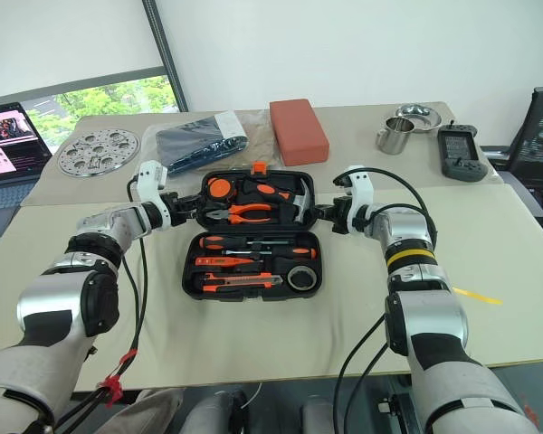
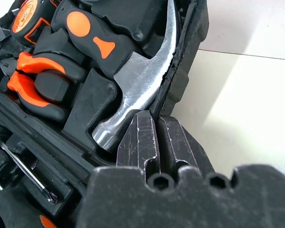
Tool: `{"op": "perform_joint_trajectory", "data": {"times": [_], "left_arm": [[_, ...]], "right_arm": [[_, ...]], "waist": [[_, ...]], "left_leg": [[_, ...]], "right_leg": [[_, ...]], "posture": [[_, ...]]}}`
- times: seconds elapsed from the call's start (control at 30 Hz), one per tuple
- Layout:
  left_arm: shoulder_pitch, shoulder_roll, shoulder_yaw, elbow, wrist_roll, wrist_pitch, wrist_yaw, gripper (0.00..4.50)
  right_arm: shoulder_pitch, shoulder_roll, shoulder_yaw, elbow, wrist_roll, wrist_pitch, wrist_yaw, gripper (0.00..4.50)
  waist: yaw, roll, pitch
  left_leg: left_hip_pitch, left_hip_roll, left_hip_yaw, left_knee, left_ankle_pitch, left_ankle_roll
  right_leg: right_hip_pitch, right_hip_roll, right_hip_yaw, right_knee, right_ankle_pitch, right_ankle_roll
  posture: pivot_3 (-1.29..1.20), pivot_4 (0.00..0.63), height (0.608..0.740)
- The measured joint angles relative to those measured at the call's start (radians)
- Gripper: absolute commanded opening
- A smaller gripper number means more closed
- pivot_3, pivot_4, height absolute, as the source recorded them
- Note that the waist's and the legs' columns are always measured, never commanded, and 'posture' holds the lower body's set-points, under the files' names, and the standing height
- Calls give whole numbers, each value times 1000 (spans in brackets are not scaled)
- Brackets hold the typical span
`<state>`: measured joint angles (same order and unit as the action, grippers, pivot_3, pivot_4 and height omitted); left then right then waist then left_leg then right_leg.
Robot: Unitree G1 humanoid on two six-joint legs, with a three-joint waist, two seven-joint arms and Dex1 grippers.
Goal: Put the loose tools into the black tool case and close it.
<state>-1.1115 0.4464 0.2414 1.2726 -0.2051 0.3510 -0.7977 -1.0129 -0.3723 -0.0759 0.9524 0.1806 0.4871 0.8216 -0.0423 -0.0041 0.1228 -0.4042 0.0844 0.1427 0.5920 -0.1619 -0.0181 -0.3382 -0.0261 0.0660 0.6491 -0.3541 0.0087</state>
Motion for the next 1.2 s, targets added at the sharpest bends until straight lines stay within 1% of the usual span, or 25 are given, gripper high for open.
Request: {"op": "perform_joint_trajectory", "data": {"times": [0.17,0.27,0.33,0.47,0.57,0.6,0.63,0.67,0.73,0.8,0.87,0.9,0.97,1.0,1.03,1.07,1.1,1.13,1.2], "left_arm": [[57,24,-4,-65,0,-52,-132,68],[110,38,-19,-154,0,-92,-225,68],[132,47,-28,-207,1,-97,-256,68],[237,60,-69,-385,7,-208,-317,68],[283,66,-79,-439,15,-314,-330,68],[286,66,-80,-442,16,-322,-330,68],[308,67,-89,-454,24,-399,-337,68],[335,79,-106,-470,49,-522,-342,68],[353,95,-124,-470,78,-661,-343,68],[371,124,-156,-452,126,-850,-332,68],[384,165,-200,-406,195,-1075,-306,68],[387,178,-212,-390,221,-1140,-293,68],[398,236,-265,-338,333,-1358,-219,751],[398,266,-293,-318,395,-1444,-186,1025],[398,300,-326,-300,465,-1520,-155,1395],[394,338,-371,-283,542,-1598,-119,1745],[393,359,-395,-275,590,-1634,-108,2157],[395,389,-433,-258,675,-1687,-69,2514],[394,414,-462,-238,778,-1734,39,3223]], "right_arm": [[67,0,-14,-70,16,-99,24,0],[137,-7,-21,-146,31,-189,54,0],[177,-11,-22,-188,34,-242,68,0],[324,-24,-21,-299,36,-485,129,0],[365,-29,-20,-307,36,-602,154,0],[367,-30,-21,-307,36,-608,156,0],[384,-32,-20,-308,35,-668,169,0],[405,-42,-12,-304,15,-771,175,0],[422,-67,3,-280,-20,-924,186,0],[429,-105,26,-217,-63,-1154,208,0],[428,-140,53,-132,-112,-1397,219,0],[428,-150,62,-108,-129,-1463,218,0],[406,-190,105,-26,-202,-1683,203,0],[392,-209,121,3,-240,-1769,194,369],[378,-229,135,26,-278,-1848,178,770],[360,-252,157,53,-329,-1919,168,1068],[358,-265,166,63,-356,-1952,164,1393],[358,-285,183,88,-399,-1996,153,1771],[360,-292,188,123,-445,-2047,107,2425]], "waist": [[0,0,0],[3,0,0],[4,0,0],[6,0,0],[6,0,0],[6,0,0],[6,0,0],[6,0,0],[6,0,0],[9,0,0],[9,0,0],[9,-1,0],[5,-1,1],[3,-1,1],[2,-1,1],[1,-1,1],[1,-1,1],[1,-1,1],[2,-1,1]], "left_leg": [[0,0,0,0,0,0],[-1,0,0,0,0,0],[-1,0,0,0,0,0],[-1,0,0,0,0,0],[0,0,0,0,0,0],[0,0,0,0,0,0],[0,0,0,0,0,0],[1,0,0,1,0,0],[2,0,0,1,0,1],[4,0,0,1,0,2],[10,0,1,0,-1,3],[12,0,1,0,-2,4],[18,0,1,-1,-7,14],[18,0,1,-1,-8,15],[19,0,1,-1,-9,16],[20,-1,3,0,-10,18],[20,-1,4,0,-10,18],[20,-2,5,0,-11,19],[20,-2,7,0,-11,19]], "right_leg": [[0,0,0,0,0,0],[0,0,0,0,0,0],[0,0,0,0,0,0],[1,0,0,-1,0,0],[2,0,0,-1,0,0],[2,0,1,-2,0,0],[2,0,1,-2,0,0],[2,0,2,-2,0,0],[3,0,2,-2,0,0],[5,0,4,-3,0,0],[13,0,4,-4,0,0],[16,-1,5,-6,0,0],[20,-3,7,-8,0,0],[21,-4,7,-8,0,0],[21,-5,8,-8,0,0],[22,-8,8,-8,0,0],[22,-9,7,-8,0,0],[22,-11,7,-8,0,0],[21,-14,6,-8,0,1]], "posture": [[0,150,740],[0,150,740],[0,150,740],[0,150,740],[0,150,740],[0,150,740],[0,150,740],[0,150,740],[0,150,740],[0,150,740],[0,150,740],[0,150,740],[0,150,740],[0,150,740],[0,150,740],[0,150,740],[0,150,740],[0,150,740],[0,150,740]]}}
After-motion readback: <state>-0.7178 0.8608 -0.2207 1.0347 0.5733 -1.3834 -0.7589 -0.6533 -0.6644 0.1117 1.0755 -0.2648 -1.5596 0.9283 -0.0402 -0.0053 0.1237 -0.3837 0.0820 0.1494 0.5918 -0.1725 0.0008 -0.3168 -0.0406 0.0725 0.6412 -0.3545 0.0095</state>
